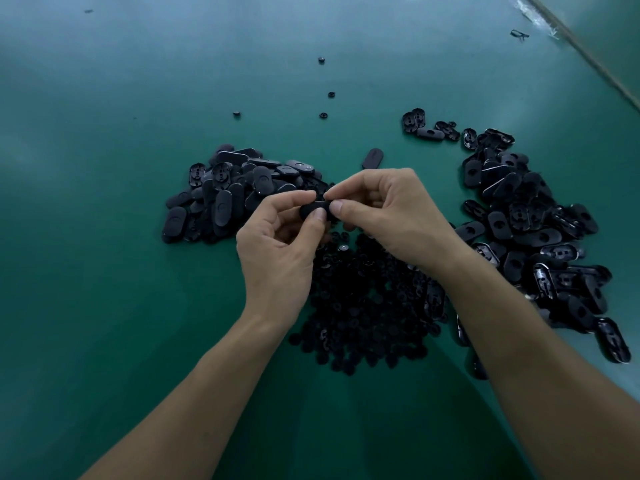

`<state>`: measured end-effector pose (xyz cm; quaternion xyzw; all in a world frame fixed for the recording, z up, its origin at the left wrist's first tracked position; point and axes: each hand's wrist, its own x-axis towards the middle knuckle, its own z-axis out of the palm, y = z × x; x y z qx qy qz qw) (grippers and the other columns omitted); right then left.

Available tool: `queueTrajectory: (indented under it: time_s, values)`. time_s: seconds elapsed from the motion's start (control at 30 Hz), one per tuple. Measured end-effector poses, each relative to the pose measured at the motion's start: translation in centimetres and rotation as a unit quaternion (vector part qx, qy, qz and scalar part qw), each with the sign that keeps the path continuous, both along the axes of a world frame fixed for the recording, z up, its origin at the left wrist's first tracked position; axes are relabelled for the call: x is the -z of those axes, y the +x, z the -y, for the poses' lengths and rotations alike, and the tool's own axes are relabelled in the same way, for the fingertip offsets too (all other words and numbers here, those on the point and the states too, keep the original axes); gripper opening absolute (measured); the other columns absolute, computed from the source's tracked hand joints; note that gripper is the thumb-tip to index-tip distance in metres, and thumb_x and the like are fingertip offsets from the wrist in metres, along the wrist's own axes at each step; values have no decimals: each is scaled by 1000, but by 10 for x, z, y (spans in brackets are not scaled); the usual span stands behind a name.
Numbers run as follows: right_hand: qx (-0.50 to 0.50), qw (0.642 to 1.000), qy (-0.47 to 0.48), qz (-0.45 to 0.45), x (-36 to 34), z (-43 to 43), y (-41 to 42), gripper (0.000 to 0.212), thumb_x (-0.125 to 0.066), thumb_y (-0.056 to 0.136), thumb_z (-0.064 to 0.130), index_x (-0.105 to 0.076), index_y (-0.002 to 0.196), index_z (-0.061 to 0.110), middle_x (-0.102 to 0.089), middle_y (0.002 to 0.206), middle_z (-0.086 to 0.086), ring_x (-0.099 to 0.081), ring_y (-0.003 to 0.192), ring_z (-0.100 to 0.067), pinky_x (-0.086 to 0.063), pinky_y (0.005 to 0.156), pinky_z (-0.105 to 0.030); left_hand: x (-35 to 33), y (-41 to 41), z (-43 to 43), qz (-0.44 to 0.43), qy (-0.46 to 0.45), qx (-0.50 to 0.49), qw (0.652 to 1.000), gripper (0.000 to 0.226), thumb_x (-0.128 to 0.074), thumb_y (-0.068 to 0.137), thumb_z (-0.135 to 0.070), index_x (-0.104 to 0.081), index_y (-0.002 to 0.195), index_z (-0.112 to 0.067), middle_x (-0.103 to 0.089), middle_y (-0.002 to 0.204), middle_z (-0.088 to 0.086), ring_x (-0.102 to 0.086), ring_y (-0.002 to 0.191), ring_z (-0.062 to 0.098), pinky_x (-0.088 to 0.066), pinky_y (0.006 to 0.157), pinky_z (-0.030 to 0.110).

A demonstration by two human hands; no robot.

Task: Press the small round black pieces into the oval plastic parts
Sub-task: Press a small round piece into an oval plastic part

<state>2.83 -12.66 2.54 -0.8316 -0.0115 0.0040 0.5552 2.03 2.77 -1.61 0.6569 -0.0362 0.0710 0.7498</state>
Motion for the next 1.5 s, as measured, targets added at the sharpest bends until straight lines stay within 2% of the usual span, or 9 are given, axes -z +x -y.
queueTrajectory:
  time_s: [0.13, 0.27, 0.4, 0.6, 0.77, 0.97, 1.17, 1.3, 1.5]
  values:
    - [24, 999, -17, 18, 0, -3, 2, 9, -71, 92, 18, -76, 99, 19, -75, 86, 4, -70, 81, -9, -57, 79, -25, 0, 0, -1, 5, 0, -4, 1000, 22, -70, 91, -3, -69, 100, -23, -74, 88, -2, -70, 79, 12, -59, 75, 29]
    - [120, 983, -124, 60, 3, -2, 12, 21, -61, 98, 27, -70, 117, 26, -63, 116, 9, -58, 100, -1, -40, 84, -4, 0, 0, 0, 6, -16, -19, 1000, 22, -67, 93, 0, -67, 102, -21, -70, 86, -3, -68, 73, 9, -58, 70, 25]
    - [137, 930, -342, 11, 8, 11, 32, 49, -53, 101, 20, -44, 148, 30, -20, 161, -4, -20, 145, -24, -20, 120, -38, -1, 0, 1, 0, -30, -41, 999, 23, -63, 96, 0, -64, 105, -20, -67, 88, -6, -68, 73, 6, -59, 70, 26]
    - [145, 885, -429, -107, 16, 26, 53, 61, -42, 105, 33, -12, 158, 37, 16, 167, -9, 13, 153, -36, 5, 122, -50, -2, 4, 2, -47, -83, -73, 993, 38, -60, 97, 2, -52, 132, -11, -63, 113, 5, -65, 101, 7, -56, 88, 28]
    - [127, 885, -430, -125, 22, 30, 54, 53, -32, 106, 44, -26, 157, 30, -13, 166, -10, -6, 154, -34, -1, 123, -52, -1, 4, 1, -56, -48, -89, 993, 66, -64, 96, -3, -31, 152, -11, -54, 137, -2, -57, 125, 1, -50, 95, 18]
    - [158, 889, -429, -29, 20, 29, 50, 38, -48, 103, 40, -57, 136, 24, -51, 142, -8, -40, 135, -30, -26, 113, -46, 0, 5, 1, -53, -35, -70, 996, 81, -62, 95, -3, -14, 160, -11, -30, 159, -4, -52, 129, -4, -49, 92, 12]
    - [172, 903, -394, -13, 19, 30, 52, 35, -57, 100, 34, -60, 132, 19, -57, 135, -10, -46, 128, -31, -38, 105, -43, -3, 2, 2, -44, -46, -54, 997, 87, -65, 91, -5, -14, 160, -16, -21, 164, -4, -51, 131, 0, -49, 92, 13]
    - [122, 913, -387, -41, 17, 31, 56, 48, -50, 101, 35, -43, 149, 29, -45, 151, -6, -34, 138, -33, -31, 112, -46, -4, 1, 2, -25, -36, -59, 997, 71, -67, 86, -12, -36, 149, -23, -35, 154, -1, -56, 126, 7, -53, 90, 18]
    - [105, 914, -390, -34, 19, 32, 56, 33, -54, 100, 41, -61, 131, 35, -49, 145, -3, -35, 136, -31, -31, 110, -45, -2, 1, 1, -32, -33, -66, 997, 32, -67, 84, -15, -58, 114, -23, -62, 108, 4, -62, 99, 13, -58, 92, 42]
